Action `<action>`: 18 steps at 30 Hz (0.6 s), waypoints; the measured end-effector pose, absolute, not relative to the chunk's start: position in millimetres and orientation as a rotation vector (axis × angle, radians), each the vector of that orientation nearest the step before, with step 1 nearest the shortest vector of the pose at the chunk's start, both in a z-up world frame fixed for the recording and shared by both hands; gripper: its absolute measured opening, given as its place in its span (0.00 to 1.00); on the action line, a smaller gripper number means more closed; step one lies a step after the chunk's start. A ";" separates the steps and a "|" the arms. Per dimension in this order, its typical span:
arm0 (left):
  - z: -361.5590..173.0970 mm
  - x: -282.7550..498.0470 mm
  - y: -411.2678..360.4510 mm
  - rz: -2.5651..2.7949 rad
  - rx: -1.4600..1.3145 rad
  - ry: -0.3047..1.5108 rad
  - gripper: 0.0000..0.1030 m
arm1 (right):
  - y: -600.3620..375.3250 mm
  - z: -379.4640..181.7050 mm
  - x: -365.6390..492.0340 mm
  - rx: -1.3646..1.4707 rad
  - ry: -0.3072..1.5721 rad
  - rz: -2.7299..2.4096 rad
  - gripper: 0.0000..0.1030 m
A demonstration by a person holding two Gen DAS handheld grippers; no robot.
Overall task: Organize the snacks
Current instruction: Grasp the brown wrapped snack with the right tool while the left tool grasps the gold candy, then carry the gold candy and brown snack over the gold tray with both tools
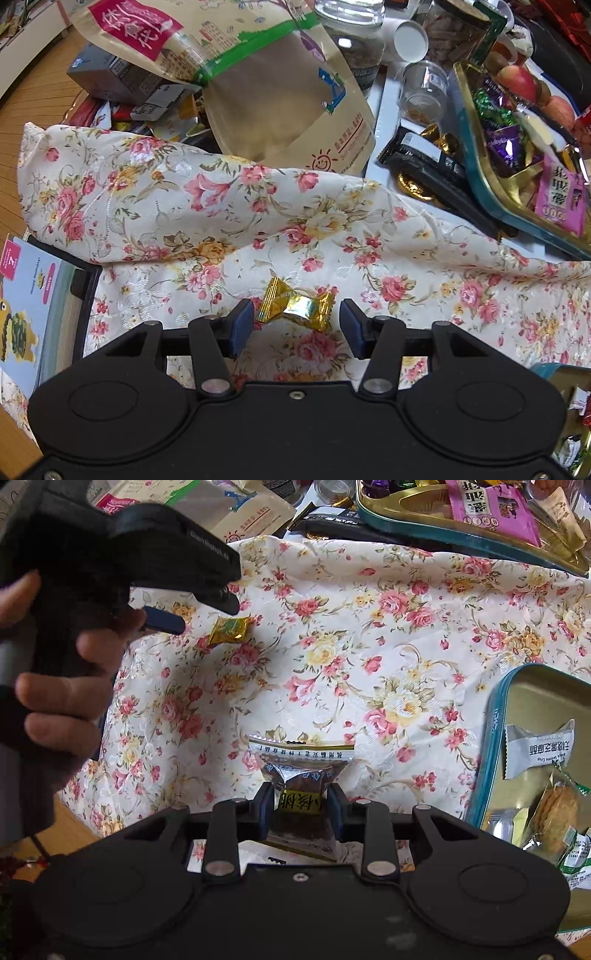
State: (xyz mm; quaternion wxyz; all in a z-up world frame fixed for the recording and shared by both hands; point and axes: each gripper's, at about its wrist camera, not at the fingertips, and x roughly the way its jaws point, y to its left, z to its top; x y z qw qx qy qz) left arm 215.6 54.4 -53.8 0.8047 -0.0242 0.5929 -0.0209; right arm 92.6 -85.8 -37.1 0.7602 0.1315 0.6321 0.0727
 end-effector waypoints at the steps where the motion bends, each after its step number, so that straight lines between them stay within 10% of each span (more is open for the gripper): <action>1: -57.2 216.7 53.1 -0.046 -0.042 1.271 0.56 | -86.8 -36.6 93.5 0.294 1.377 0.166 0.32; 18: -86.9 231.4 41.5 -0.021 -0.036 1.309 0.54 | -103.4 -36.9 100.5 0.336 1.385 0.176 0.32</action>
